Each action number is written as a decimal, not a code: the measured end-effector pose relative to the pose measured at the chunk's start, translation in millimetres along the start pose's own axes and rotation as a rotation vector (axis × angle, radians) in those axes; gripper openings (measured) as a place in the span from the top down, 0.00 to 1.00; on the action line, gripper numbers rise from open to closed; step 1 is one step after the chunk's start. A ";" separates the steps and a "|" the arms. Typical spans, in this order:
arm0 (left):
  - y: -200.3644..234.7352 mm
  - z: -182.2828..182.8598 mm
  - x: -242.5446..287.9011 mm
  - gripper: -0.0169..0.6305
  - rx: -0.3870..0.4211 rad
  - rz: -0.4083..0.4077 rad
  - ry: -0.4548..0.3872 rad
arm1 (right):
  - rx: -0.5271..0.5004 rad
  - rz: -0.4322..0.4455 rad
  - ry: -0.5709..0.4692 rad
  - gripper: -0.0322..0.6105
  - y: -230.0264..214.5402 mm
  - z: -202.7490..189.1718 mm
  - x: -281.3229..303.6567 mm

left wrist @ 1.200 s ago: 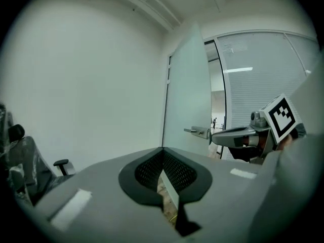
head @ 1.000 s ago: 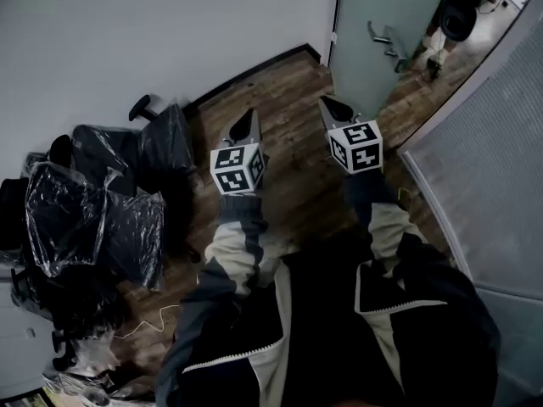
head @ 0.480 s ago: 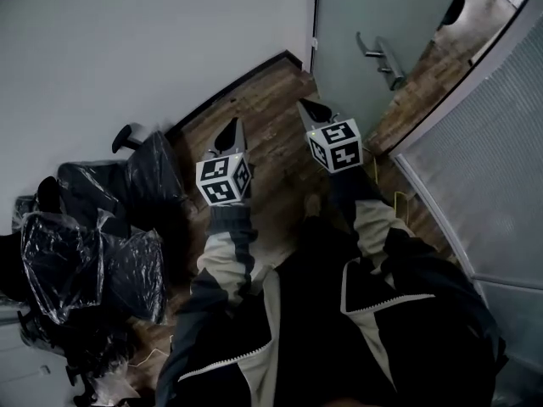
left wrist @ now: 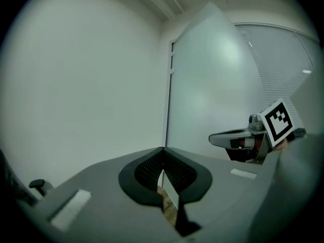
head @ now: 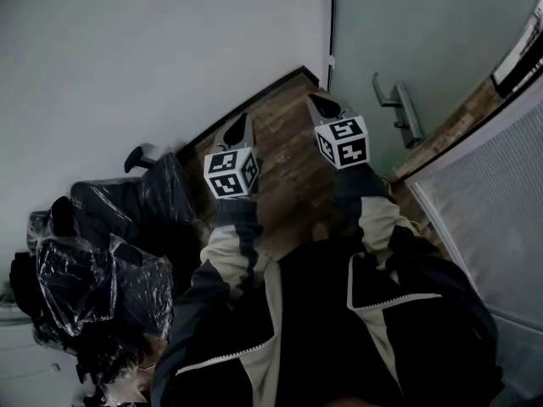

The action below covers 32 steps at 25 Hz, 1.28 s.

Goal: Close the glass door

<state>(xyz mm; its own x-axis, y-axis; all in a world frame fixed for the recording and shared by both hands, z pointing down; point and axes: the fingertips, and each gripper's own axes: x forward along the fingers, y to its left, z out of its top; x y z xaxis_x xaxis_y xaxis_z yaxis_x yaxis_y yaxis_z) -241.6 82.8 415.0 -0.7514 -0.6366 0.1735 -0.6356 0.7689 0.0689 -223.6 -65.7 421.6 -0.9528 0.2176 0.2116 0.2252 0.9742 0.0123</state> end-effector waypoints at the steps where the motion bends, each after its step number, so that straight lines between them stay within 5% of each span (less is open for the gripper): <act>1: -2.0 3.5 13.1 0.97 0.002 -0.008 -0.001 | 0.003 -0.007 0.000 0.95 -10.6 1.3 5.7; 7: -16.6 15.9 75.0 0.97 0.015 -0.085 0.001 | 0.030 -0.077 0.005 0.95 -60.3 3.3 24.8; 12: -42.9 15.7 118.2 0.97 0.021 -0.245 0.024 | 0.057 -0.195 0.026 0.94 -88.0 -0.4 20.8; 27: -181.1 21.6 185.5 0.97 0.096 -0.896 0.049 | 0.168 -0.856 0.038 0.95 -155.1 -25.2 -112.9; 32: -225.1 15.1 173.5 0.97 0.111 -1.035 0.061 | 0.186 -0.982 0.064 0.95 -155.7 -37.6 -153.9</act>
<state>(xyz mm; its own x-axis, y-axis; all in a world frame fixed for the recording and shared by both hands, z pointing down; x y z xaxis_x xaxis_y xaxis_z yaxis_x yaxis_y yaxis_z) -231.5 -201.6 414.8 0.1788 -0.9752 0.1305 -0.9790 -0.1632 0.1221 -104.4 -253.1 423.8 -0.6859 -0.6863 0.2419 -0.6960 0.7157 0.0573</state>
